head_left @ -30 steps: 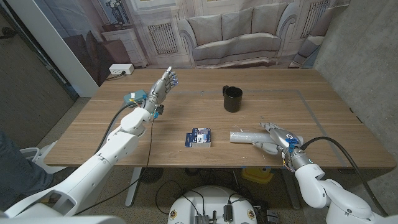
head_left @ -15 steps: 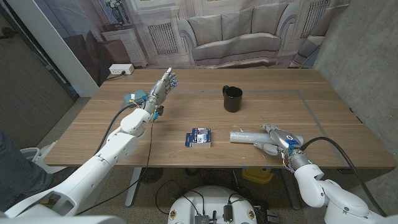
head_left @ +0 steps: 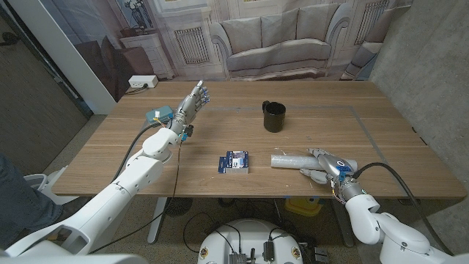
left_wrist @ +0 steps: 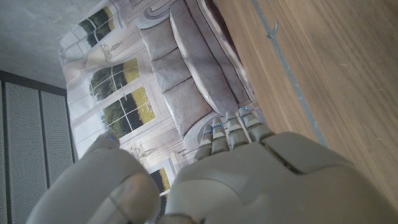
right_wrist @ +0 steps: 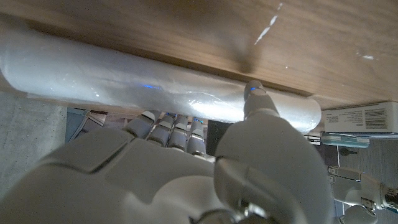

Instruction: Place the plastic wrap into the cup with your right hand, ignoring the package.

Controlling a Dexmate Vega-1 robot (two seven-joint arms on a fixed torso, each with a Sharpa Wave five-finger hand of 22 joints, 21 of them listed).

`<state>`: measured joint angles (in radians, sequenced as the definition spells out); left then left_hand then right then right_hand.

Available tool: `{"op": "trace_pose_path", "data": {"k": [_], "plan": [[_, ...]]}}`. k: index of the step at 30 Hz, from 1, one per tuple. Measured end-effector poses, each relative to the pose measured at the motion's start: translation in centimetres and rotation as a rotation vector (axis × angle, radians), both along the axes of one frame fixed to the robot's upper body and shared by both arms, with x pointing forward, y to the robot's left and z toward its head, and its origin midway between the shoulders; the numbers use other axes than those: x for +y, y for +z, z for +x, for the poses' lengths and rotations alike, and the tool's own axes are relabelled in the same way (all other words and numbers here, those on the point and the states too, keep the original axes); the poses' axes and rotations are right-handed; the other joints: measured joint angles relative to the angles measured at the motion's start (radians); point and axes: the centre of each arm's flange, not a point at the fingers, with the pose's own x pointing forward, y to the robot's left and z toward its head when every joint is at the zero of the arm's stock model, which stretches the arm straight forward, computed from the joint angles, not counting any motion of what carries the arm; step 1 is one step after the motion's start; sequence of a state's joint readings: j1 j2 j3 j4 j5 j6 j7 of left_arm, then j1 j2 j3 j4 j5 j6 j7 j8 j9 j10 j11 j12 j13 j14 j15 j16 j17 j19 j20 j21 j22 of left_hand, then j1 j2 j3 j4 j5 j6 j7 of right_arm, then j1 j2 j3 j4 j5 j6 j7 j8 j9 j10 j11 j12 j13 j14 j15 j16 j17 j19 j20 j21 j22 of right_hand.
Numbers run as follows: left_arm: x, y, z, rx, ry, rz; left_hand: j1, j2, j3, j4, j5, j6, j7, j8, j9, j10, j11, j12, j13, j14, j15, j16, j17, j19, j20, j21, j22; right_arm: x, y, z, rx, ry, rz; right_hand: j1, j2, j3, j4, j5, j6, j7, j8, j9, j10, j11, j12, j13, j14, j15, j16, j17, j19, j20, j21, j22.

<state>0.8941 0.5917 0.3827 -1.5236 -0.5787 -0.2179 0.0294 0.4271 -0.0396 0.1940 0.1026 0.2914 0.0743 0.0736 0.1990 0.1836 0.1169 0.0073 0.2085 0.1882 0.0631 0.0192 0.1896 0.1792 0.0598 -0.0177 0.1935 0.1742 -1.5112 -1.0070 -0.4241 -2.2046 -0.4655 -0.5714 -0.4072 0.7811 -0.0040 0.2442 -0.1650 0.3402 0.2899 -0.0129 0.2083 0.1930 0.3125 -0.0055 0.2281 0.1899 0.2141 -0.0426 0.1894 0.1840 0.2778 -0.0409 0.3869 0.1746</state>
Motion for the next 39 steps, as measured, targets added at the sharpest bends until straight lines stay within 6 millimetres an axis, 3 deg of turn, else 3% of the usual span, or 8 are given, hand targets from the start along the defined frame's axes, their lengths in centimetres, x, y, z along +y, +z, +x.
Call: {"op": "trace_pose_path", "data": {"k": [10,17,26,33,36,39], "plan": [[0.0,-0.1,0.1,0.004,0.002,-0.003,0.005,0.005,-0.004,-0.004,0.0,0.002,0.002,0.0,0.0,0.0,0.0,0.0,0.0,0.0,0.0,0.0,0.0,0.0,0.0,0.0,0.0,0.1,-0.1,0.4,0.002,-0.011,-0.013,0.116,0.031,0.052,-0.008,-0.019,0.069,-0.033,0.015,0.004,0.056,-0.02,0.014,0.0,0.065,0.003,0.011,-0.003,0.074,-0.002,-0.001,0.0],[0.1,-0.6,0.2,0.012,0.001,-0.014,0.005,0.005,-0.007,-0.002,0.0,0.002,0.002,0.0,0.0,0.0,0.0,0.0,0.0,0.0,0.0,0.0,0.0,0.0,0.0,0.0,0.0,-0.3,-0.1,0.9,-0.006,-0.044,-0.037,0.163,0.055,0.066,0.005,-0.044,0.129,-0.05,0.028,0.005,0.113,-0.041,0.031,-0.003,0.121,-0.001,0.022,-0.001,0.133,0.0,0.005,0.005],[0.4,-1.0,0.2,0.013,0.003,-0.029,0.005,0.005,-0.007,-0.002,0.0,0.002,0.002,0.0,0.0,0.0,0.0,0.0,0.0,0.0,0.0,0.0,0.0,0.0,0.0,0.0,0.0,-0.3,0.0,1.7,-0.02,-0.07,-0.082,0.241,0.109,0.088,0.003,-0.094,0.192,-0.083,0.035,0.004,0.174,-0.07,0.036,-0.004,0.187,0.0,0.033,0.005,0.205,-0.006,0.023,0.009],[0.6,-1.4,0.1,0.012,0.005,-0.042,0.005,0.005,-0.007,-0.002,0.0,0.002,0.002,0.0,0.0,0.0,0.0,0.0,0.0,0.0,0.0,0.0,0.0,0.0,0.0,0.0,0.0,-0.4,0.3,2.2,-0.039,-0.089,-0.122,0.284,0.119,0.089,0.005,-0.151,0.242,-0.051,0.059,0.007,0.273,-0.097,0.058,-0.004,0.298,-0.005,0.052,0.005,0.286,-0.011,0.059,0.017],[0.7,-1.4,0.1,0.012,0.006,-0.046,0.005,0.005,-0.007,-0.002,0.0,0.002,0.002,0.0,0.0,0.0,0.0,0.0,0.0,0.0,0.0,0.0,0.0,0.0,0.0,0.0,0.0,-0.4,0.4,2.4,-0.049,-0.093,-0.132,0.291,0.112,0.095,0.01,-0.16,0.276,-0.043,0.065,0.01,0.326,-0.11,0.064,-0.01,0.363,-0.009,0.055,0.005,0.325,-0.015,0.08,0.02],[0.9,-1.5,0.1,0.011,0.006,-0.052,0.005,0.005,-0.007,-0.002,0.0,0.002,0.002,0.0,0.0,0.0,0.0,0.0,0.0,0.0,0.0,0.0,0.0,0.0,0.0,0.0,0.0,-0.4,0.7,2.4,-0.073,-0.097,-0.144,0.294,0.109,0.095,0.011,-0.163,0.308,-0.039,0.067,0.01,0.358,-0.106,0.072,-0.011,0.423,-0.016,0.06,0.005,0.358,-0.018,0.099,0.023]]}}
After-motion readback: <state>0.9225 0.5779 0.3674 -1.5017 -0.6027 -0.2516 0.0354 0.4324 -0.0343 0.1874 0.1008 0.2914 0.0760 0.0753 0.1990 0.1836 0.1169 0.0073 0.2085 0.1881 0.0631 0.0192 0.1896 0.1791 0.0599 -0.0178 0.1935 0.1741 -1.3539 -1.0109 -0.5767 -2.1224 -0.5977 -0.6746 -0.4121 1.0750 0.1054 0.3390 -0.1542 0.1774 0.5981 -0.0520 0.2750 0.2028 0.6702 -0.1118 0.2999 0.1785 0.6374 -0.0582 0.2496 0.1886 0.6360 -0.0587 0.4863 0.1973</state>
